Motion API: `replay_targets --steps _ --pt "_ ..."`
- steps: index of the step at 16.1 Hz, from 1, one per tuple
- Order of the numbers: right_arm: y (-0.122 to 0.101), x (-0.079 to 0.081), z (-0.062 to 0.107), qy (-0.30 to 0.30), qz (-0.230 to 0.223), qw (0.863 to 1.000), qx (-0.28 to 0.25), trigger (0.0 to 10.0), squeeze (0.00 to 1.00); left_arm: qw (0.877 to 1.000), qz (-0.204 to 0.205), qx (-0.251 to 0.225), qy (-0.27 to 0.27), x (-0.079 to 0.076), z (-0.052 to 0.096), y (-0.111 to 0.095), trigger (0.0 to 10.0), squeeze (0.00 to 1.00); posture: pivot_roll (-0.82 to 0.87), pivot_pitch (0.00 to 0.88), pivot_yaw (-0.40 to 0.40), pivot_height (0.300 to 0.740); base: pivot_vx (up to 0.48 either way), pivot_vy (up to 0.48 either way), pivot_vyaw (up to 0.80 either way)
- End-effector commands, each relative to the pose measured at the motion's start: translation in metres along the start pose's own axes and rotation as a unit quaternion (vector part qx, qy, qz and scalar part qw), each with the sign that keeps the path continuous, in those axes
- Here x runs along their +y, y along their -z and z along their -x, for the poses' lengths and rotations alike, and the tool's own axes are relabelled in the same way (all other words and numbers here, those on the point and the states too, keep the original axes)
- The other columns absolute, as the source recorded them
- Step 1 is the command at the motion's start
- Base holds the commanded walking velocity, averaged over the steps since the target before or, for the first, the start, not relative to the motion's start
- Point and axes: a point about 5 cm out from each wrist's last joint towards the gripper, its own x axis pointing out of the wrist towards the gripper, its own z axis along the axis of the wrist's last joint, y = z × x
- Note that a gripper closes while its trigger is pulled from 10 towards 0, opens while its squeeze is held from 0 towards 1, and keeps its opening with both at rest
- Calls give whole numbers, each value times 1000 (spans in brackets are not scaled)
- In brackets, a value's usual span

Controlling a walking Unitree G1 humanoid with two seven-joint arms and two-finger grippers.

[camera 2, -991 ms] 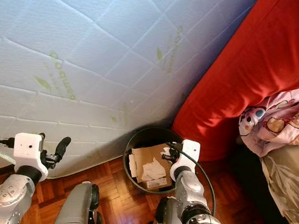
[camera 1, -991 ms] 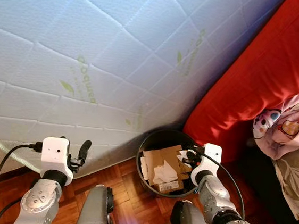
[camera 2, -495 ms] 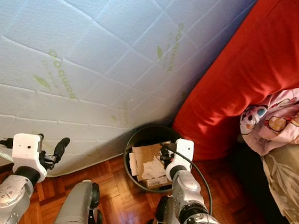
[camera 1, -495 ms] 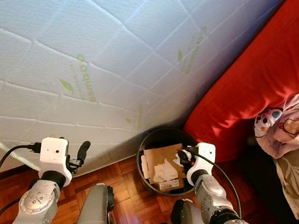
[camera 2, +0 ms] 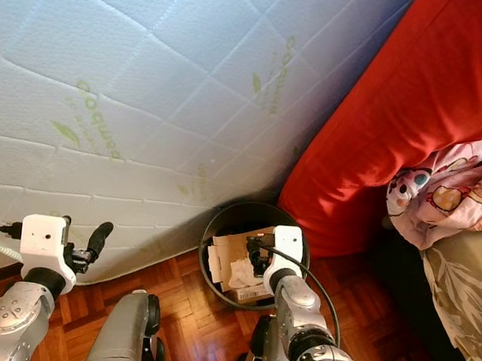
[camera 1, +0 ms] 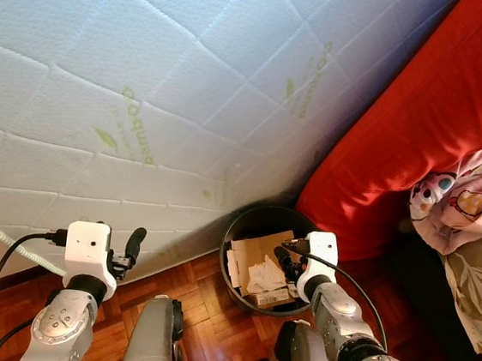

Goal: Clean up the room

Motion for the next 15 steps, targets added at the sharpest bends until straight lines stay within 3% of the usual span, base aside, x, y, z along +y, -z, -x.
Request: replay_targets --steps 1,2,3,5,6,7,8,12,15 --pt "13 -3 4 1 4 1000 25 10000 945 1000 -1 13 -1 0 3 5 10000 0 302 266 -67 617 0 0 0" --pt "14 -4 4 2 5 1000 26 10000 0 1000 0 15 -1 0 2 6 10000 0 296 260 -66 617 0 0 0" --pt "15 -7 6 9 0 1000 25 10000 0 1000 0 17 -2 1 1 7 10000 0 294 257 -65 617 0 0 0" --pt "22 -30 15 60 -71 996 3 10000 0 999 2 32 -10 7 0 18 10000 0 274 226 -64 617 0 0 0" --pt "25 -37 18 78 -86 993 -1 10000 0 999 3 37 -13 8 -1 21 10000 0 267 218 -63 617 0 0 0" --pt "48 -62 37 137 -134 981 3 10000 0 998 3 56 -20 13 -1 33 10000 0 248 185 -63 632 0 0 0" --pt "60 -70 46 157 -147 977 11 10000 0 997 1 68 -22 14 -1 41 10000 0 236 169 -65 642 0 0 0" --pt "124 -81 90 195 -152 966 80 10000 0 990 13 134 -33 14 4 81 10000 0 191 77 -73 682 0 0 0" --pt "144 -70 101 197 -164 961 107 10000 0 983 17 180 -29 9 5 109 10000 0 168 4 -76 705 0 0 0"
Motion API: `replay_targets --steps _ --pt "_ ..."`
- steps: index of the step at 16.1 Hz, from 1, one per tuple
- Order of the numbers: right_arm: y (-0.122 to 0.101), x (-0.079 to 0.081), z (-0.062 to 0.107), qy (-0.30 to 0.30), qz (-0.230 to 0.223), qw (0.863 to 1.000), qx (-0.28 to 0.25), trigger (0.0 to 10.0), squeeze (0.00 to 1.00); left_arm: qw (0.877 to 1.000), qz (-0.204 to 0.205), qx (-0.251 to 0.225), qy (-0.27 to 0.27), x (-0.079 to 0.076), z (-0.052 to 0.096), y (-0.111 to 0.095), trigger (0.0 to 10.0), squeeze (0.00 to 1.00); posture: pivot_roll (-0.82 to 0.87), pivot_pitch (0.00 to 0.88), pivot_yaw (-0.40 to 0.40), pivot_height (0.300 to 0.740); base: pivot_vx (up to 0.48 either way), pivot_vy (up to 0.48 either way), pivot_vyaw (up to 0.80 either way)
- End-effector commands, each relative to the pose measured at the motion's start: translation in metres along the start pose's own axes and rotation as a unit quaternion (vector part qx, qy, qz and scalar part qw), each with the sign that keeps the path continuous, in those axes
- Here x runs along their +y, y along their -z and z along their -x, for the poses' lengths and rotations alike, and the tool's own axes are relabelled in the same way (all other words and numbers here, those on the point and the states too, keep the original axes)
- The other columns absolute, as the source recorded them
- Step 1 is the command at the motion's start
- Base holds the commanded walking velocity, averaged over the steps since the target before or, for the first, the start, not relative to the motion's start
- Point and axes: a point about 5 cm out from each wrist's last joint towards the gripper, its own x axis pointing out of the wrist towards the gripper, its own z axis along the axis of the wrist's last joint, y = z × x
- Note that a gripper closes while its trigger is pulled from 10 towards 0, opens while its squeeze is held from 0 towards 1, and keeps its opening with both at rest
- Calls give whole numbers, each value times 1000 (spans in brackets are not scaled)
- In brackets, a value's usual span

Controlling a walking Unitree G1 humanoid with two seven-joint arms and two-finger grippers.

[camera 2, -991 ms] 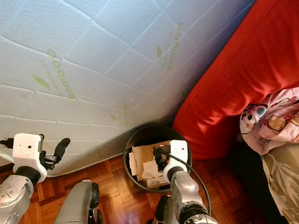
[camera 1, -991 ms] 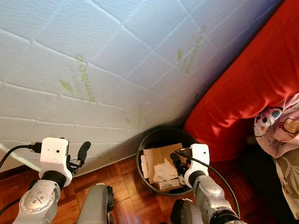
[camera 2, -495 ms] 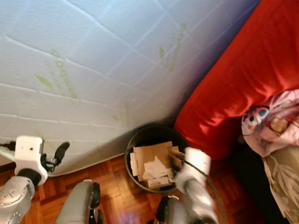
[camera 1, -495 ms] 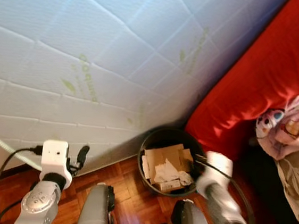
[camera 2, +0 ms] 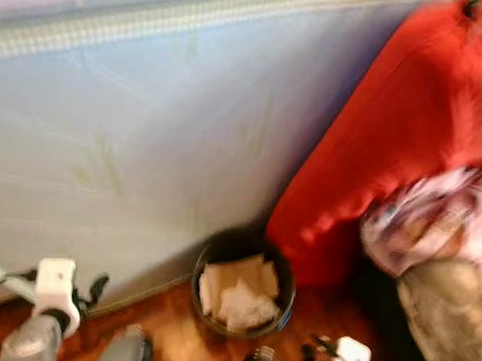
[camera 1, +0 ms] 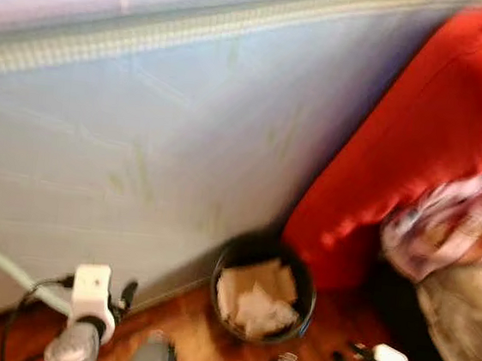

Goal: Clean up the room

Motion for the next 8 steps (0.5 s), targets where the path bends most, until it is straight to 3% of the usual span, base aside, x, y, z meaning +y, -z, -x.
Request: replay_targets --steps 1,5,8 --pt "4 1 1 4 -3 1000 7 10000 0 1000 -9 29 -4 1 2 16 10000 0 157 0 -75 705 0 0 0" --pt "12 15 0 -8 -1 999 31 10000 0 994 -7 109 -16 4 4 49 10000 0 135 0 -78 705 0 0 0" --pt "18 17 1 -12 15 999 51 10000 0 986 -43 157 31 -9 6 64 10000 0 100 0 -66 705 0 0 0"
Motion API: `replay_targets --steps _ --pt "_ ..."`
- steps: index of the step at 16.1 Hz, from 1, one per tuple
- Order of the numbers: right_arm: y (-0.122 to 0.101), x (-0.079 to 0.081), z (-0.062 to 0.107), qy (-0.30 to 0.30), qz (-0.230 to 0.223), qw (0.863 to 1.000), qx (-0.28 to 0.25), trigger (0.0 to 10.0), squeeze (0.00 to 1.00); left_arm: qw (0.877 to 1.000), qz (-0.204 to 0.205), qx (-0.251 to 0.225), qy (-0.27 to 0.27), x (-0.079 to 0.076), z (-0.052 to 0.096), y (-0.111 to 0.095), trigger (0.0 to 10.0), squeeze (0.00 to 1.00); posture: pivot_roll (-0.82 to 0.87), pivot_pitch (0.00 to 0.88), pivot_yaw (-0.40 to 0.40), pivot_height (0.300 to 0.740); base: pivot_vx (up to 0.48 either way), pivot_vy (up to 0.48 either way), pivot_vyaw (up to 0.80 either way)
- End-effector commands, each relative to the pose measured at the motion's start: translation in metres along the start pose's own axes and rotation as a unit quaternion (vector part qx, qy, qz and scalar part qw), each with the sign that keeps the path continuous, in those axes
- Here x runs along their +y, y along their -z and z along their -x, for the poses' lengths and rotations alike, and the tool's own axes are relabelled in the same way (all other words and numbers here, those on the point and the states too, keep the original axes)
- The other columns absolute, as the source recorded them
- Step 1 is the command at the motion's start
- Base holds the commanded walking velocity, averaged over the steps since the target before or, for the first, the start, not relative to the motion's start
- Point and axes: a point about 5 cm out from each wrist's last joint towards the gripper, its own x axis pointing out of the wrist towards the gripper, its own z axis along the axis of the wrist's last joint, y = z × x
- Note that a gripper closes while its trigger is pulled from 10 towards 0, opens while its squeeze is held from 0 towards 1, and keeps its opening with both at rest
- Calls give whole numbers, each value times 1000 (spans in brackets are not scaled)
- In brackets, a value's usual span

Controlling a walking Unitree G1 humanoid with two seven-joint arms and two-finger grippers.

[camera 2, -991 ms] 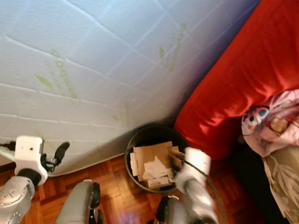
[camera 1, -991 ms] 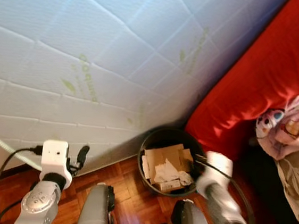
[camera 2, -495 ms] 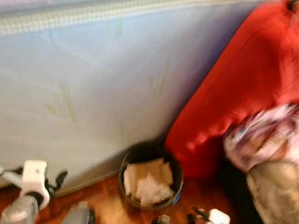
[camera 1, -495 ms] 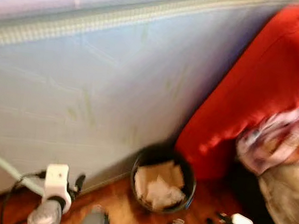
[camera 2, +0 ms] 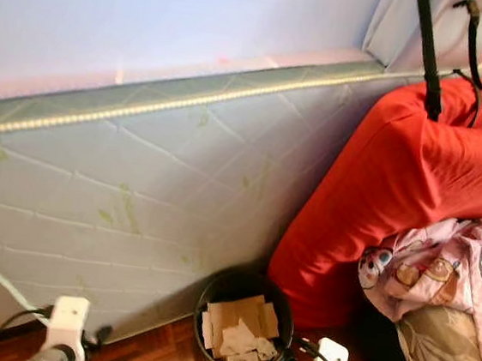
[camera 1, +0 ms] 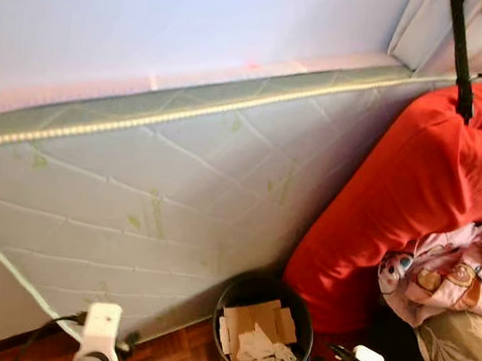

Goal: Clean up the room

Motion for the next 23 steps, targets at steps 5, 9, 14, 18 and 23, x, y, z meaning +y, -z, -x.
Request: replay_targets --steps 5,9,14,18,23 --pt "12 2 2 20 -15 999 28 10000 0 999 -29 45 9 -4 2 17 10000 0 70 0 -6 705 0 0 0" --pt "17 -6 5 48 -41 998 30 10000 0 998 -27 62 4 -5 4 25 10000 0 32 0 7 705 0 0 0" --pt "13 -18 6 58 -36 997 29 10000 0 998 -3 58 -2 -14 0 20 10000 0 10 0 -24 705 0 0 0" --pt "10 -28 8 63 -25 997 24 10000 0 997 0 76 7 -27 2 28 10000 0 -28 0 -26 705 0 0 0" --pt "11 -30 8 59 -3 998 34 10000 0 997 17 78 5 -35 3 31 10000 0 -35 0 -62 705 0 0 0"
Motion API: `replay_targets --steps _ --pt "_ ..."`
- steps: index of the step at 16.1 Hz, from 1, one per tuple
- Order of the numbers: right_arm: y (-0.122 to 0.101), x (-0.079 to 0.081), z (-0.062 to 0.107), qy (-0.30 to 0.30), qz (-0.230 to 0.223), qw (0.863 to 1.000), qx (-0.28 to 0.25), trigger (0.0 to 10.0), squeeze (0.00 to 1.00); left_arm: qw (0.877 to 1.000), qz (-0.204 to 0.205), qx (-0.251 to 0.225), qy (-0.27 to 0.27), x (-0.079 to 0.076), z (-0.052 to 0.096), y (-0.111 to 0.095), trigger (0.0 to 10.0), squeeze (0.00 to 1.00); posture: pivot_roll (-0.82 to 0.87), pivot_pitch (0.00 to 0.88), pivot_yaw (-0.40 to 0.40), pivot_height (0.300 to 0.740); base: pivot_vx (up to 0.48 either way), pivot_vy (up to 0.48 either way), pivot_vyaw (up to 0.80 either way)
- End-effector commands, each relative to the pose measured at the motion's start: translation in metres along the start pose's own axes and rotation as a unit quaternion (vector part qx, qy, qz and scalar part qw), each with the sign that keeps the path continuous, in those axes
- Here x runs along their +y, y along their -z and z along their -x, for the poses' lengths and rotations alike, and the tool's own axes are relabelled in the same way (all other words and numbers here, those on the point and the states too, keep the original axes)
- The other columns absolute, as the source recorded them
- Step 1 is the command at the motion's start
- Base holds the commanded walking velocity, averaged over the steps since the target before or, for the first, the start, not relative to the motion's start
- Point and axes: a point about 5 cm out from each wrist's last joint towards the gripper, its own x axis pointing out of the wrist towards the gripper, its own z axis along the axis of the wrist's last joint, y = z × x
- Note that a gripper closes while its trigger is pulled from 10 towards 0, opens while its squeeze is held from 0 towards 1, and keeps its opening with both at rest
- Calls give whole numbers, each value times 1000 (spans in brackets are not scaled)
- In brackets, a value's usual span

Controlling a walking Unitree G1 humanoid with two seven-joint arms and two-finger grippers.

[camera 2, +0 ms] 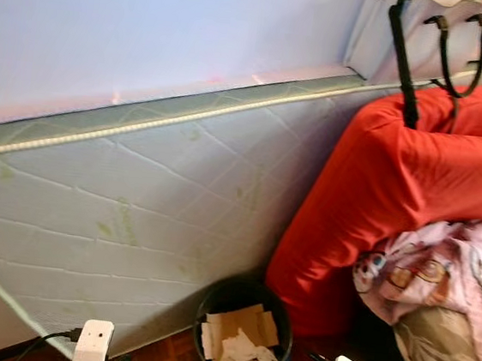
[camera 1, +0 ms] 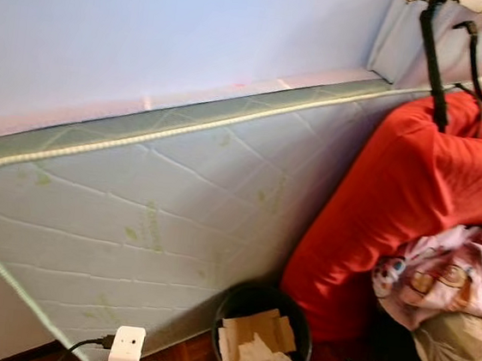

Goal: Clean up the room

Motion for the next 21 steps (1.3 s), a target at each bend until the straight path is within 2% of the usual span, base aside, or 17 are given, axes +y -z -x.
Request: replay_targets --steps 1,5,9,21 --pt "0 6 -1 -8 3 1000 5 10000 0 1000 10 13 -13 4 1 5 10000 0 -38 0 -56 705 0 0 0" --pt "10 11 1 -23 16 999 24 10000 0 999 17 15 -24 13 3 8 10000 0 -44 0 -39 705 0 0 -114" --pt "16 12 2 -20 10 999 33 10000 0 999 19 15 -26 20 3 7 10000 0 -31 0 -29 705 0 0 -744" --pt "12 19 0 -29 8 999 30 10000 0 999 13 27 -42 29 4 8 10000 0 -4 0 -29 705 0 0 -744"
